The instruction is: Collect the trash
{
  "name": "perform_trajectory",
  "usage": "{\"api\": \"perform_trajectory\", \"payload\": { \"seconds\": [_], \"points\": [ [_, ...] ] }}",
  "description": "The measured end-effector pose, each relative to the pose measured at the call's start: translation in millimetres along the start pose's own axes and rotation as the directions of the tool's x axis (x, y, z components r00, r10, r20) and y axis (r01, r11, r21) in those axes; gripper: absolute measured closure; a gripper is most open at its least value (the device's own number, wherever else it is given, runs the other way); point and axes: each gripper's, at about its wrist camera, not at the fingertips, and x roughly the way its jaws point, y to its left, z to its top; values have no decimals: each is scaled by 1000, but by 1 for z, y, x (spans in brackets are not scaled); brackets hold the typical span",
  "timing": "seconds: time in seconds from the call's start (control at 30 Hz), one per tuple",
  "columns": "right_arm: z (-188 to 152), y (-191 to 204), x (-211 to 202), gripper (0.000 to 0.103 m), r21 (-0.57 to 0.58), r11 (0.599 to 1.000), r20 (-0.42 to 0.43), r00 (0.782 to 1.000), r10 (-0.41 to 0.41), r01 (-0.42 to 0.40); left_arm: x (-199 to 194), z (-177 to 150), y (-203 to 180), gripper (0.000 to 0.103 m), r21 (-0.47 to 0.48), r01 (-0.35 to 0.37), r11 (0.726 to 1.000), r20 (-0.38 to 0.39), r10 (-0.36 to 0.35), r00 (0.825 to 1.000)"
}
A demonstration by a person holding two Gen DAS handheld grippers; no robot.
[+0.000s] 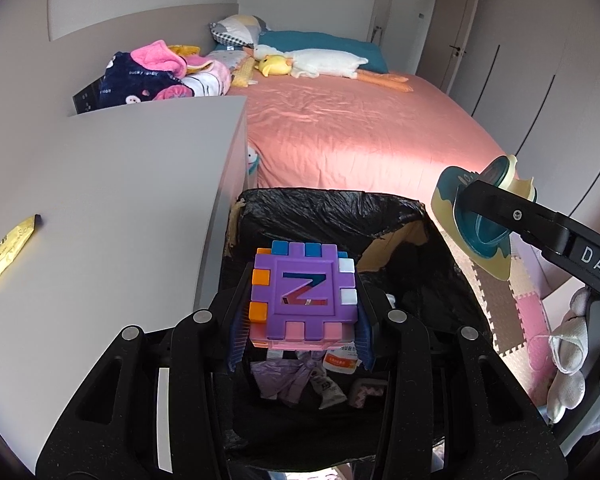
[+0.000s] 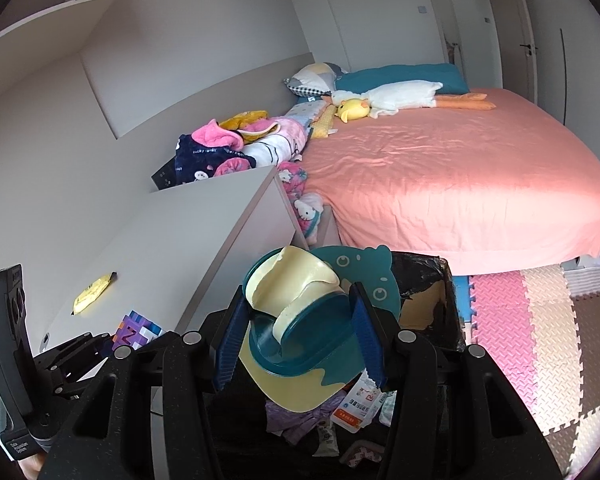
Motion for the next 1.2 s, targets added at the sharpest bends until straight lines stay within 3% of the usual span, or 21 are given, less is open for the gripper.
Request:
{"api": "perform_trajectory", "payload": {
  "seconds": [0.3,0.33,0.37,0.4,0.47,0.5,1.2],
  "points": [
    [7,-10,-1,51,27,999,10,1000,-25,25,7,-1,2,60,-6,15,1000,-19,-15,1000],
    [8,-10,-1,50,20,999,8,999,-33,33,7,0,1,55,-5,28,1000,-18,-28,999],
    [9,-10,-2,43,15,999,10,999,-39,38,6,0,1,25,-7,33,999,-11,-33,999],
    [9,-10,-4,37,17,999,21,999,-47,46,3,1,1,7,-9,23,1000,12,-23,1000],
    [11,-12,-10,20,28,996,49,995,-81,80,-1,2,0,6,1,13,1000,40,-13,999],
    [11,-12,-13,19,31,995,67,993,-93,91,-1,2,0,6,3,14,1000,36,-14,999],
    [13,-20,-17,19,42,996,75,994,-80,77,-4,0,4,6,-31,52,998,35,-51,998]
  ]
}}
